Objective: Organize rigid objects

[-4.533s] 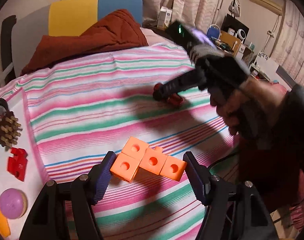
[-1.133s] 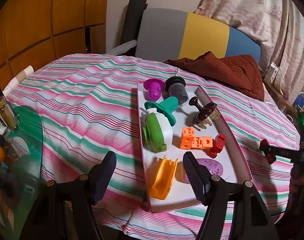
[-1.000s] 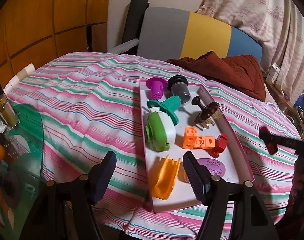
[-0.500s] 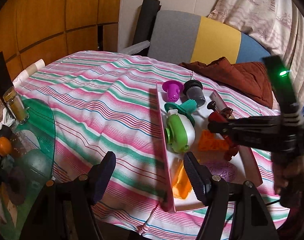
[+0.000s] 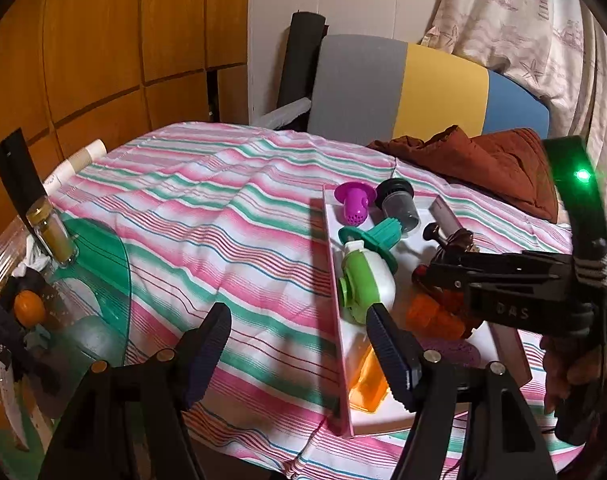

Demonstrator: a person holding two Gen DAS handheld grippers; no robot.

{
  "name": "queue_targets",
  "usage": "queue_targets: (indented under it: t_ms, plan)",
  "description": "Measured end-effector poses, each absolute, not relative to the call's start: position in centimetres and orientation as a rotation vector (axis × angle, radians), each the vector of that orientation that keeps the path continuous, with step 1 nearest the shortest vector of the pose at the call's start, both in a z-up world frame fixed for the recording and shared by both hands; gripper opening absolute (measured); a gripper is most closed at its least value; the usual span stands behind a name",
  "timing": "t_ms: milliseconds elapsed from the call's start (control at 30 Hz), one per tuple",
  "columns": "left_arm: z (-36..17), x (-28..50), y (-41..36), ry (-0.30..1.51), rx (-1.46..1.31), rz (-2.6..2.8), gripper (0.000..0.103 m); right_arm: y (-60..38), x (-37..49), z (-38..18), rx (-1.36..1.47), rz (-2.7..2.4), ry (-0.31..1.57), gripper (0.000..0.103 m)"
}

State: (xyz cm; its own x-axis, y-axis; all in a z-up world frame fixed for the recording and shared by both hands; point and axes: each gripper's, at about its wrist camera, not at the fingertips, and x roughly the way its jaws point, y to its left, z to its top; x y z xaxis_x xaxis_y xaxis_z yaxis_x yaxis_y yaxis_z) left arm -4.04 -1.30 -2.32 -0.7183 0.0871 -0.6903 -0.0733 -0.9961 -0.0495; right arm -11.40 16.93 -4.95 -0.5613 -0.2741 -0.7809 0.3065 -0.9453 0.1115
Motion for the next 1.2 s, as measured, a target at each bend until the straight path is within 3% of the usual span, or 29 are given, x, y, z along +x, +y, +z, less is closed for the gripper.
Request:
queue_targets:
  t_ms: [233,933,1067,1200]
  plan:
    - [-1.0,-2.9,-0.9,-0.06,-1.097,2.878,0.071,17.5,-6.3,-2.0,1.087,-2.741,0.066,0.075]
    - [-0.9,0.3,1.6,0.028,-1.003,2.926,0.068,19.2,0.8,-2.4,1.103,-2.969,-0.041,0.082]
    - [-0.7,0.6,1.2,0.015,-0.964,2.947,0.061,18.6,0.9,-2.5,1.104,-2.967,-0.021,0.082]
    - [-0.8,0.4,0.9,0.01,-0.986,2.94,0.06,18.2,0.7,-2.2,1.087,-2.976,-0.002,0.082]
